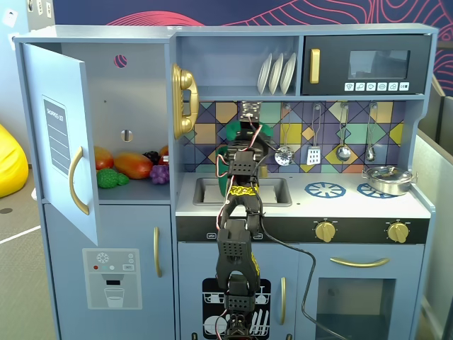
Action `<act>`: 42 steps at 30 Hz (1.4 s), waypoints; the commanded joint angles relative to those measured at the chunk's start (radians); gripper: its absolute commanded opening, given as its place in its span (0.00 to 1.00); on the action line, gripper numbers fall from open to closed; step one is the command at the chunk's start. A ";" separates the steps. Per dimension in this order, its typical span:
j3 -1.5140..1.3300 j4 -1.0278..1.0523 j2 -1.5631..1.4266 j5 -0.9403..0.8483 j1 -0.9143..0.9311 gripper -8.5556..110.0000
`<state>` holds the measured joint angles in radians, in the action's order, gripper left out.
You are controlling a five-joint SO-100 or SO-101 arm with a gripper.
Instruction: Pick up the lid from the counter and put it on the green recipient
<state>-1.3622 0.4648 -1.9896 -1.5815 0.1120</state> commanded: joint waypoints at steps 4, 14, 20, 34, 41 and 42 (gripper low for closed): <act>0.035 0.023 -0.072 -0.043 -0.061 0.07; -0.005 0.021 -0.044 -0.081 -0.072 0.07; -0.006 0.020 -0.014 -0.086 -0.060 0.07; -0.026 0.020 0.038 -0.117 -0.057 0.07; -0.049 0.020 0.051 -0.117 -0.051 0.07; -0.052 0.020 0.051 -0.117 -0.052 0.07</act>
<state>-1.4159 0.4985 -1.9313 -1.6843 0.0583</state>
